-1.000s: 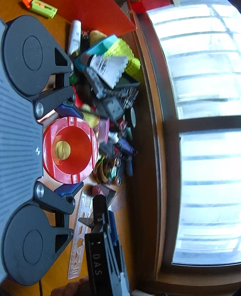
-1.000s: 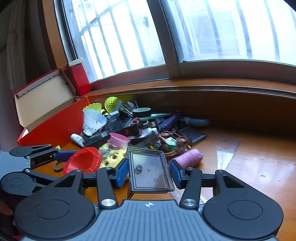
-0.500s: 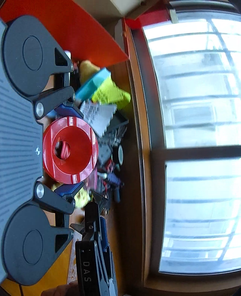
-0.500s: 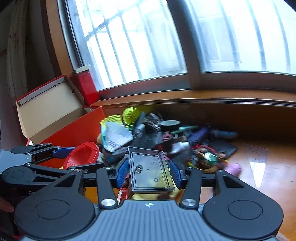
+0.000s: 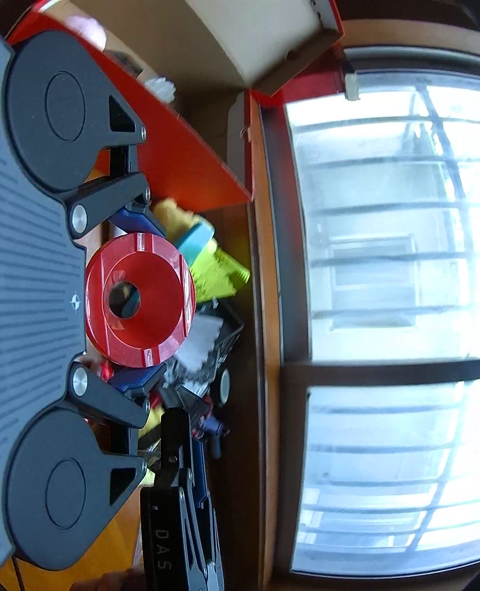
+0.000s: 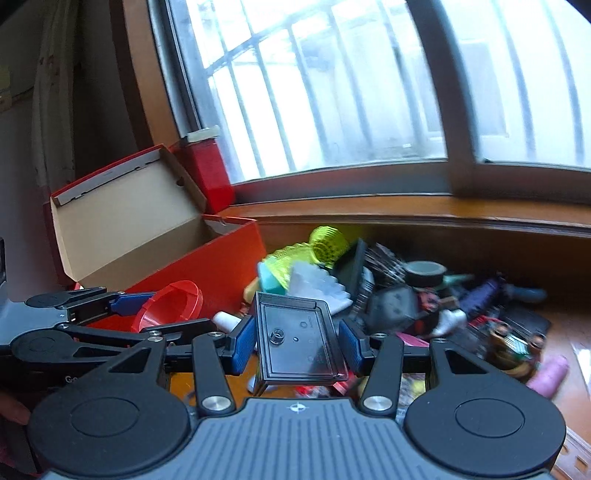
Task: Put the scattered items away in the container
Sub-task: 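Carry the red dish and smoky clear case with both grippers over the box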
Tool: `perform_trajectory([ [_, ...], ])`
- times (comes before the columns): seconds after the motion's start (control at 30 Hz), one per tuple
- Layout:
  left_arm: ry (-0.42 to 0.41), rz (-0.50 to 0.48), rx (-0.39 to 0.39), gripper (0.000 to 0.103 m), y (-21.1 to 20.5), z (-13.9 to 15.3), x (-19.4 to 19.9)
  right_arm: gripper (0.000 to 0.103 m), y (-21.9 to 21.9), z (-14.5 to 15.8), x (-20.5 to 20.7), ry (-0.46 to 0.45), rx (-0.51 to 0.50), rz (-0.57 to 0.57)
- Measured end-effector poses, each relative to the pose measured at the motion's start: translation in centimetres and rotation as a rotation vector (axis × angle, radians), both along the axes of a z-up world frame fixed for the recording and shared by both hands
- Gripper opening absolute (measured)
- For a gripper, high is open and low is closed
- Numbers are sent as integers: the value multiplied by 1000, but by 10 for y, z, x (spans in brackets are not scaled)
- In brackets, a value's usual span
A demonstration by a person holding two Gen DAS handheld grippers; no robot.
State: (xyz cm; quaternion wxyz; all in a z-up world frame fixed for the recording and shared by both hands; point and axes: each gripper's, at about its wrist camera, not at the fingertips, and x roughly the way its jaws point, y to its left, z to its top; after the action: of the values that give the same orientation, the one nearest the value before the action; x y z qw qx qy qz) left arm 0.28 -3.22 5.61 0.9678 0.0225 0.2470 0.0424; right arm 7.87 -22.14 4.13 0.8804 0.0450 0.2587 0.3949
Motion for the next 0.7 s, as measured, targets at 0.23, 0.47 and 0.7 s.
perform_trajectory([
  [0.23, -25, 35, 2, 70, 32, 11, -7, 52, 41, 16, 0, -42, 1, 39],
  [0.47, -53, 74, -6, 70, 62, 24, -12, 52, 81, 31, -1, -70, 5, 86],
  [0.7, -80, 139, -16, 70, 90, 33, -20, 52, 120, 48, -1, -104, 6, 147],
])
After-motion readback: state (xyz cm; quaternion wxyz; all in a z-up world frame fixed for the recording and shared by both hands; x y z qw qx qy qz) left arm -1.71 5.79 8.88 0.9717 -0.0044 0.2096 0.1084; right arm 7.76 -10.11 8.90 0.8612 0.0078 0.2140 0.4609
